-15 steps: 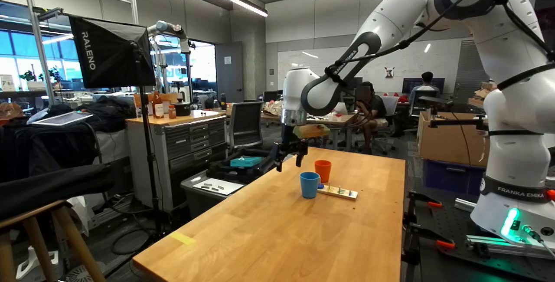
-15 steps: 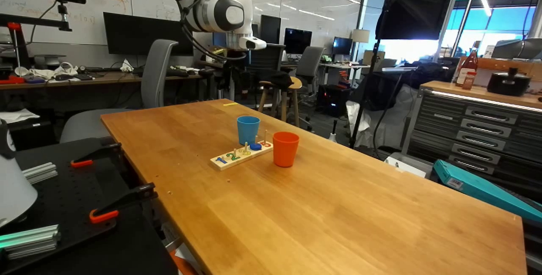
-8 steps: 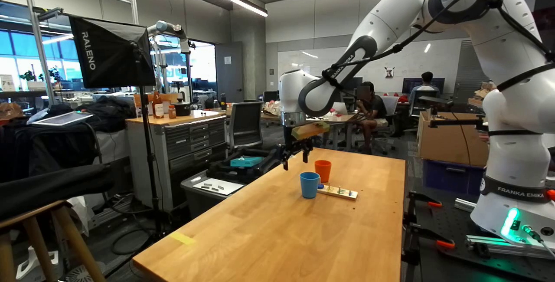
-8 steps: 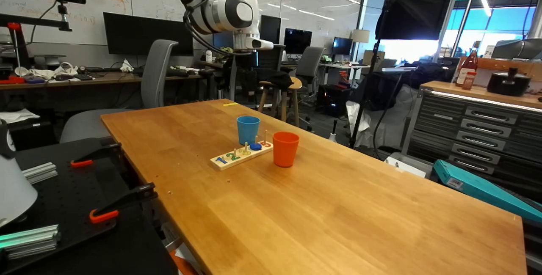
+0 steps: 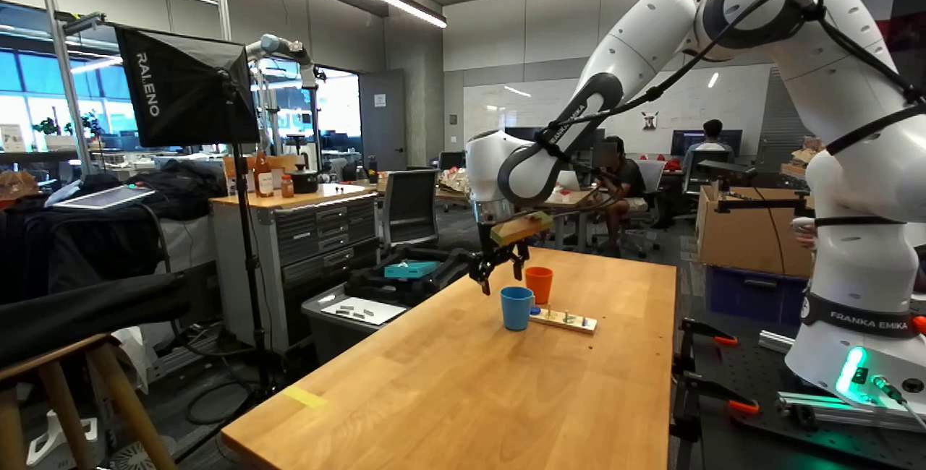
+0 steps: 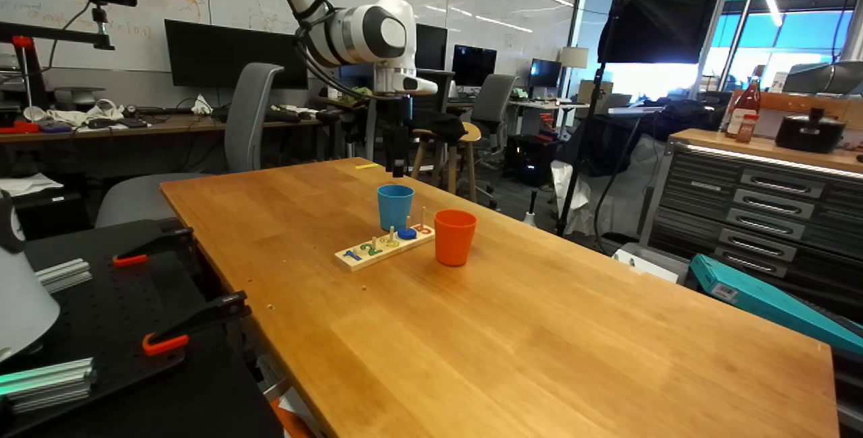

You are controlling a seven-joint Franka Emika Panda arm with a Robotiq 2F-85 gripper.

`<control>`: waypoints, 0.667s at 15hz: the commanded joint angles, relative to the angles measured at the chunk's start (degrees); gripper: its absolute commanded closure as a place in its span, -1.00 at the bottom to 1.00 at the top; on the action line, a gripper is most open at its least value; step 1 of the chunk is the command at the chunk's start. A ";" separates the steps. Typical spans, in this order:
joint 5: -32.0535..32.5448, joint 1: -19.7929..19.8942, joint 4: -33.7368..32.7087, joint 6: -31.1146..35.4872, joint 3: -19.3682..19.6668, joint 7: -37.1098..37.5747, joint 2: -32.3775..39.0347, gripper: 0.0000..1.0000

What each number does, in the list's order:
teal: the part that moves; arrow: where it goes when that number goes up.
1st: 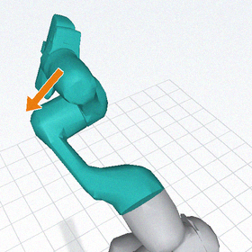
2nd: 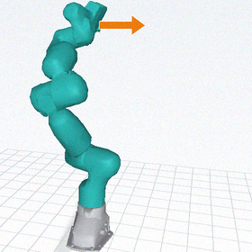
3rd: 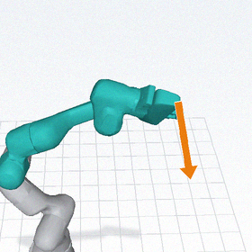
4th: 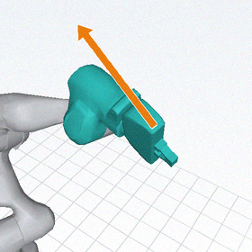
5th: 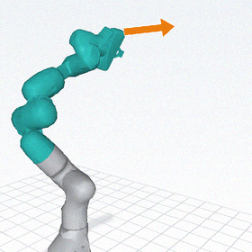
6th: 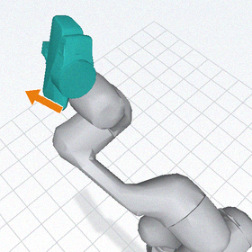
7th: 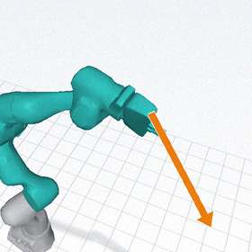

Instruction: Put the blue cup inside the orange cup

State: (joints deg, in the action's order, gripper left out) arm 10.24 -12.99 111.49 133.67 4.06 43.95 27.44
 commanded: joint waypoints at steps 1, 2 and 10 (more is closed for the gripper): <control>0.54 0.05 -1.58 -0.08 0.56 1.01 2.12 -1.00; 0.32 0.23 -1.54 0.22 0.50 0.80 2.40 -1.00; -0.23 0.54 -1.31 1.15 0.35 0.30 3.93 0.02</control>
State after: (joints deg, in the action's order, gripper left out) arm 10.24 -12.44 111.49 134.16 4.07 43.97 29.97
